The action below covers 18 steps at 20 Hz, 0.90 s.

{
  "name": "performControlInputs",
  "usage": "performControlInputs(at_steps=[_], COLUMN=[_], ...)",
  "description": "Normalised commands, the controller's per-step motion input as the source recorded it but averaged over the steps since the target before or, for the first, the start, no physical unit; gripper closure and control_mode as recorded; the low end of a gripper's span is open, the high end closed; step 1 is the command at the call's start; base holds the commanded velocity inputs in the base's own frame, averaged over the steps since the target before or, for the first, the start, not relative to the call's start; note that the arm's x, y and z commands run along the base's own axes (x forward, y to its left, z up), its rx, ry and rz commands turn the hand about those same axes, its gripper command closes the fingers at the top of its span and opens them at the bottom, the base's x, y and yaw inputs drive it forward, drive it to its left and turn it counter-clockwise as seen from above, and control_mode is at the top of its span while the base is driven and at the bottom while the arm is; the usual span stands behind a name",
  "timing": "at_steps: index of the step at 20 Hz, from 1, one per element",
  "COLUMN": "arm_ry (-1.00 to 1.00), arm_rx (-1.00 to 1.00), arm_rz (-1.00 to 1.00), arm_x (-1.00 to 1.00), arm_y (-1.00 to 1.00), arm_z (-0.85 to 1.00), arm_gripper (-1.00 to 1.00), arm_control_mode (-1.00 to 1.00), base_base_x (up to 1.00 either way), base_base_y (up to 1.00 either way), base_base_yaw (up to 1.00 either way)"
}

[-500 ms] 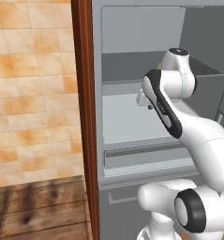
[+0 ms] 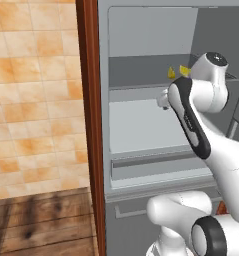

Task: Grab the lemon wedges from the fridge, place them in the blender, close the lid, and turn on the blender to create a marinade.

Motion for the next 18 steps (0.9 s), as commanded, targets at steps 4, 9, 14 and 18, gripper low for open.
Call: performControlInputs(at_steps=[4, 9, 14, 18], arm_ry=[-0.32, -0.09, -0.01, 0.0], arm_rx=[0.03, 0.01, -0.02, -0.02], arm_rz=[-0.04, -0.01, -0.17, -0.25], arm_x=[-0.06, -0.02, 0.18, 0.38], arm_y=[-0.03, -0.04, -0.2, -0.19], arm_z=[0.63, 0.09, 0.69, 0.85], arm_gripper=[-1.0, -1.0, -1.0, -1.0], arm_control_mode=[-1.0, -1.0, -1.0, -1.0], base_base_x=[0.0, 0.0, 0.0, 0.0], base_base_y=[0.0, 0.0, 0.0, 0.0], base_base_yaw=[0.0, 0.0, 0.0, 0.0])
